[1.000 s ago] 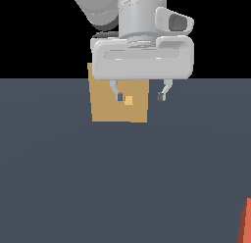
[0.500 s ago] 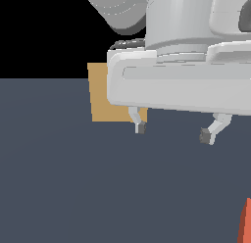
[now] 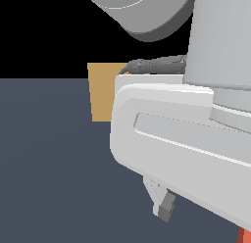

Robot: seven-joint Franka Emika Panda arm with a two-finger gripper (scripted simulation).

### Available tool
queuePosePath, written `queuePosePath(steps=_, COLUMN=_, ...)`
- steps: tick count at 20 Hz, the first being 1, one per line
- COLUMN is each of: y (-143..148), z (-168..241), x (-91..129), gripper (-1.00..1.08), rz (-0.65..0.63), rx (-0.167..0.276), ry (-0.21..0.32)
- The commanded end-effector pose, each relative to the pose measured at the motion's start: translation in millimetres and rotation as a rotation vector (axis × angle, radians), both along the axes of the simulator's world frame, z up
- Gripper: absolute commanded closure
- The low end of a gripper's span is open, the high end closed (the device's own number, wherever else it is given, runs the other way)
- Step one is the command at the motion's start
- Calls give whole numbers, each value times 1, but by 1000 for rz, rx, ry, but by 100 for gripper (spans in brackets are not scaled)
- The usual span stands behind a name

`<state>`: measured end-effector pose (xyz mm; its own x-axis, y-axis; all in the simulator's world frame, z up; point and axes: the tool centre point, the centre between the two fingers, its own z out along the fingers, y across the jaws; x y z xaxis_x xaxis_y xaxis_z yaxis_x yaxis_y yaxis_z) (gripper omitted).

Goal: Insert the peg into the horizontal hole in a box.

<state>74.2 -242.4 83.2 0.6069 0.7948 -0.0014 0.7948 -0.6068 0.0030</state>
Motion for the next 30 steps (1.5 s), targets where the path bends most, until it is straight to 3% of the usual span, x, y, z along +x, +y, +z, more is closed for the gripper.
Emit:
queuePosePath(steps=1, y=-22, z=-7, x=-2, gripper=-92, rz=-55, rx=1, ry=0)
queuePosePath(steps=9, y=-59, z=-18, x=-11, gripper=-92, rz=-149, rx=3, ry=1)
queuePosePath(steps=19, y=-57, z=-21, x=-11, gripper=-92, rz=-145, rx=3, ry=2)
queuePosePath(steps=30, y=-55, z=-68, x=-12, gripper=-92, rz=-142, rx=3, ry=1)
